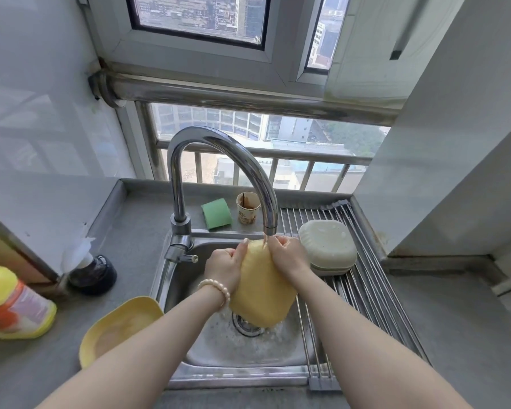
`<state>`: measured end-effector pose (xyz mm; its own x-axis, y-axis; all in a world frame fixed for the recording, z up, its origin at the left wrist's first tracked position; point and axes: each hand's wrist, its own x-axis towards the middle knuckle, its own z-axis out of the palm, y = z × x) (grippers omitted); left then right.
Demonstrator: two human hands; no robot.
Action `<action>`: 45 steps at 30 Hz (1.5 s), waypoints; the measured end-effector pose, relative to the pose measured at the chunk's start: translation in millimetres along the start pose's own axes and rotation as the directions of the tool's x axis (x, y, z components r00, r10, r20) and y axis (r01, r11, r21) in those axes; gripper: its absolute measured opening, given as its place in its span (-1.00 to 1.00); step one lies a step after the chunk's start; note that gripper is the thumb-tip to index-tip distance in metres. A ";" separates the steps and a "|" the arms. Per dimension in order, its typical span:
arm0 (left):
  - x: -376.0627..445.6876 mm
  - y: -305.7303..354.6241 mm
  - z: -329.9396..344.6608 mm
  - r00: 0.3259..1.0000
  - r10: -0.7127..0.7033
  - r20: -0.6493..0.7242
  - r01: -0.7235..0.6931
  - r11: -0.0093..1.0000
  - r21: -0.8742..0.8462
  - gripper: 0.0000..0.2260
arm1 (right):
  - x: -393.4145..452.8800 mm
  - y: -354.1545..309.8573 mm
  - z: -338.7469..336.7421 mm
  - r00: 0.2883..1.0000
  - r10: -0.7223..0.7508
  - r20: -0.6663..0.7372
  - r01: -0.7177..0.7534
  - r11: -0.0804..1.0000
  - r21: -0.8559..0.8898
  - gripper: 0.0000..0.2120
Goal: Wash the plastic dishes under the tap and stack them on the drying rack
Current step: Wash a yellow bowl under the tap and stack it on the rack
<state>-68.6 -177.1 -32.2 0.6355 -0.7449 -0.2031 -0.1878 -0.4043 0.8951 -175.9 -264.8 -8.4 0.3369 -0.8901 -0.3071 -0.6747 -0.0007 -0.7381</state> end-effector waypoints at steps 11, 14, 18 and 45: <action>-11.9 5.3 24.4 0.939 0.338 0.062 -0.303 0.728 0.616 -0.48 | 0.7 -3.2 2.6 0.970 0.122 -0.208 -0.141 0.987 -0.077 -0.67; -7.4 8.1 16.7 0.924 0.370 0.099 -0.339 0.669 0.662 -0.27 | 1.1 -3.2 1.7 0.972 0.138 -0.191 -0.145 0.989 -0.021 -0.63; -3.8 23.5 17.6 0.990 0.135 -0.046 -0.090 0.842 0.531 -0.28 | -7.0 -5.3 4.9 0.974 0.113 -0.198 -0.119 0.993 -0.018 -0.56; -11.1 31.7 24.9 0.953 0.303 -0.001 -0.241 0.760 0.603 -0.59 | -20.4 0.3 5.1 0.942 0.149 -0.301 -0.102 0.981 0.167 -0.66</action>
<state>-100.3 -194.9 -11.5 0.5492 -0.8320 0.0778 -0.7477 -0.4477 0.4905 -179.6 -244.3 -5.5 0.0191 -0.9756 -0.2188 -0.5861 0.1664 -0.7929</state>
